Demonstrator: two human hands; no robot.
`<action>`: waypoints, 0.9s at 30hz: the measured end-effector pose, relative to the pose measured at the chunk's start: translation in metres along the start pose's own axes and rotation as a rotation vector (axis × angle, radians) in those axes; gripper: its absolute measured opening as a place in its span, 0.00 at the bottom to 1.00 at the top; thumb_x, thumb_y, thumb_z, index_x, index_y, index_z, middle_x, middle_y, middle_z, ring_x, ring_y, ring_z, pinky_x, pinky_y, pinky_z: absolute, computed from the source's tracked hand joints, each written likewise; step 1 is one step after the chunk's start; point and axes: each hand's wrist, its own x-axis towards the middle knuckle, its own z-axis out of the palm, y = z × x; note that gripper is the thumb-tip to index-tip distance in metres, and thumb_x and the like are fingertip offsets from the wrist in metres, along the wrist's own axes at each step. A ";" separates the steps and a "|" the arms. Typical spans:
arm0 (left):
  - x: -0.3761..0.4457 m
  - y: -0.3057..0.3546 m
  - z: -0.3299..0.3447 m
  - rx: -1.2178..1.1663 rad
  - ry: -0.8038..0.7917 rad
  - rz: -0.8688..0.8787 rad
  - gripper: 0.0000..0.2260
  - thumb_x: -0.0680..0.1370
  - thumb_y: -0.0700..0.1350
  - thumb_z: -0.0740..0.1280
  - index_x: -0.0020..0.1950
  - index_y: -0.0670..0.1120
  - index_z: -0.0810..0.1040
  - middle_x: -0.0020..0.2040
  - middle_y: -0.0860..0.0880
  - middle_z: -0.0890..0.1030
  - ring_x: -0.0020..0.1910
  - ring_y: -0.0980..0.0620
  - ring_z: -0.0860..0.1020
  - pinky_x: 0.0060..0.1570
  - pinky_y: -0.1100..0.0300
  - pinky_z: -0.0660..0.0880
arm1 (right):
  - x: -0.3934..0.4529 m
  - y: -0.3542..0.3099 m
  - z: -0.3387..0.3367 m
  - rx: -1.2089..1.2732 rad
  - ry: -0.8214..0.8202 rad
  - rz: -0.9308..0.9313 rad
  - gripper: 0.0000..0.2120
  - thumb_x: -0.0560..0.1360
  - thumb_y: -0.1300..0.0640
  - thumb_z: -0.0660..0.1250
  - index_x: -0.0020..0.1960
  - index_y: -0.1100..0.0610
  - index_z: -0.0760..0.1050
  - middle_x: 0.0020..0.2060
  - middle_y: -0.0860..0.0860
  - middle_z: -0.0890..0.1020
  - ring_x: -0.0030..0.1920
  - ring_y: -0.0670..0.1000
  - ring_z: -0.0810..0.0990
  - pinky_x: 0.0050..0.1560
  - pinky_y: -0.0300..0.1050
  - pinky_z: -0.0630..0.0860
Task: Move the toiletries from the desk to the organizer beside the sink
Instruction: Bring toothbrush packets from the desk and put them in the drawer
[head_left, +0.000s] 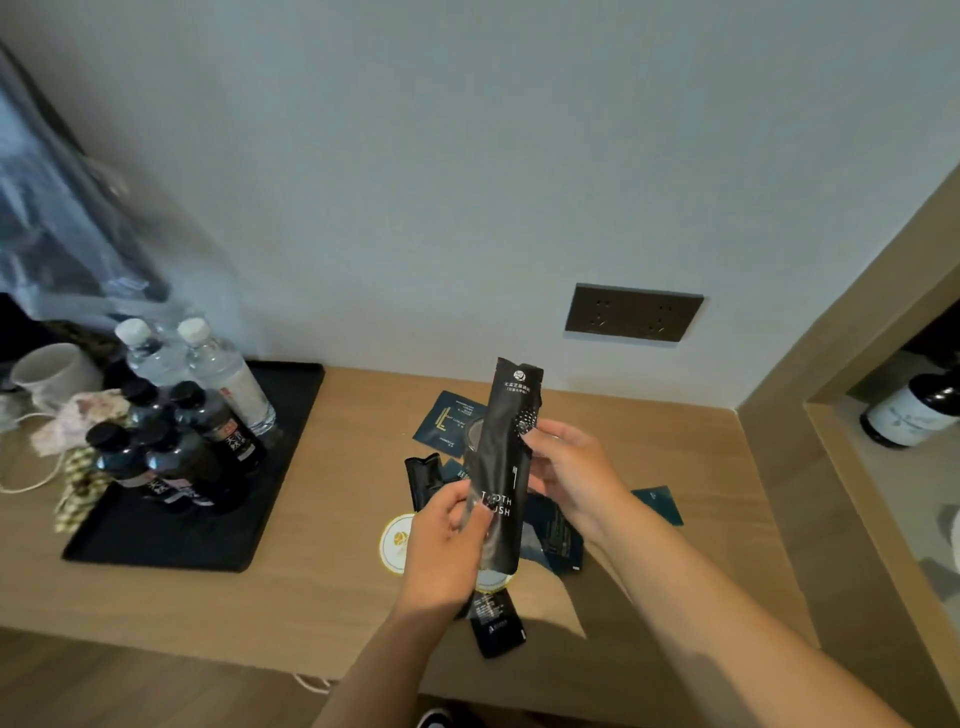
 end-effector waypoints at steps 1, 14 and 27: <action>-0.002 0.000 0.000 0.001 -0.007 -0.014 0.08 0.78 0.35 0.63 0.50 0.46 0.80 0.45 0.44 0.85 0.46 0.44 0.83 0.50 0.45 0.79 | 0.000 -0.003 0.002 0.004 0.013 -0.012 0.13 0.76 0.63 0.66 0.61 0.59 0.74 0.50 0.56 0.83 0.42 0.48 0.83 0.37 0.38 0.77; 0.012 0.013 -0.025 -0.183 -0.114 -0.116 0.10 0.77 0.33 0.65 0.56 0.42 0.76 0.43 0.44 0.86 0.38 0.49 0.84 0.34 0.60 0.79 | 0.017 -0.004 0.014 -0.166 -0.009 -0.082 0.11 0.76 0.62 0.67 0.57 0.55 0.77 0.46 0.51 0.85 0.46 0.49 0.84 0.46 0.41 0.79; 0.035 0.009 -0.083 -0.079 0.000 -0.161 0.09 0.78 0.38 0.65 0.55 0.50 0.76 0.42 0.45 0.86 0.42 0.44 0.84 0.43 0.47 0.81 | 0.061 0.073 0.016 -0.323 0.280 0.224 0.05 0.75 0.58 0.67 0.49 0.59 0.77 0.38 0.54 0.75 0.39 0.52 0.74 0.43 0.49 0.76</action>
